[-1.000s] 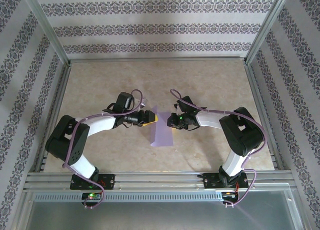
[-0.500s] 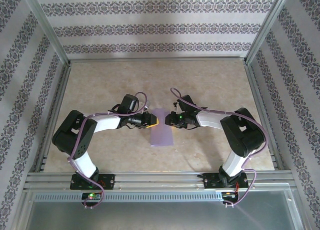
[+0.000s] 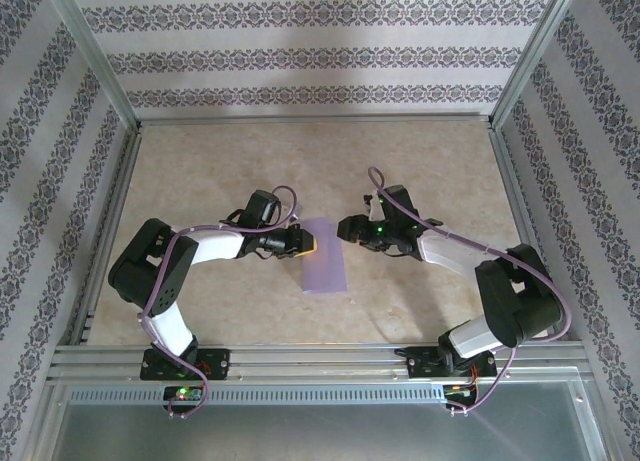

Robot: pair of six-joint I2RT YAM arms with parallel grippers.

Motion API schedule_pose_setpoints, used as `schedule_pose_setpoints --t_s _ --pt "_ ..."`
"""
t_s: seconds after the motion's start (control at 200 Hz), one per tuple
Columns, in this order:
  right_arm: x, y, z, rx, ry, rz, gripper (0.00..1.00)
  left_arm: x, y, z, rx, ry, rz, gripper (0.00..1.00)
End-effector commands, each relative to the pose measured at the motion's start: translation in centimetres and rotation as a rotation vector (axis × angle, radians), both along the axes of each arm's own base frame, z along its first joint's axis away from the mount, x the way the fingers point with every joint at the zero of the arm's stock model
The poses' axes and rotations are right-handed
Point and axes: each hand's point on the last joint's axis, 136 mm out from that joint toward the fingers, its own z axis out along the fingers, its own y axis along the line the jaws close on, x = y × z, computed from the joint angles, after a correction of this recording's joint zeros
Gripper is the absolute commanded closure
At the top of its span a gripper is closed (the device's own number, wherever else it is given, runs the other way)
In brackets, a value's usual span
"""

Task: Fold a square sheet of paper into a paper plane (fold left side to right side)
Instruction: First fold in half a square sheet of paper at the center of the table.

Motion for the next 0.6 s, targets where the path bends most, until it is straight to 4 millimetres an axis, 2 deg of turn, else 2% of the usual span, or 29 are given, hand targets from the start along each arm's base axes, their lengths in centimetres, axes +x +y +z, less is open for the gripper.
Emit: schedule_pose_setpoints --t_s 0.0,0.175,0.375,0.495,0.595 --pt "-1.5 1.8 0.6 0.107 0.029 0.072 0.43 0.6 -0.6 0.4 0.003 -0.030 -0.007 0.85" --pt "-2.2 3.3 -0.4 0.135 0.063 0.099 0.44 0.6 -0.5 0.2 0.013 -0.030 -0.006 0.86" --pt "-2.0 4.6 -1.2 0.157 0.080 0.117 0.51 0.6 -0.6 0.2 0.010 -0.029 -0.010 0.86" --pt "-1.9 5.1 -1.6 0.159 0.085 0.124 0.57 0.5 -0.6 0.2 0.012 -0.027 -0.011 0.86" --pt "-1.8 5.3 -1.8 0.161 0.091 0.126 0.67 0.6 -0.5 0.2 0.015 -0.029 -0.010 0.86"
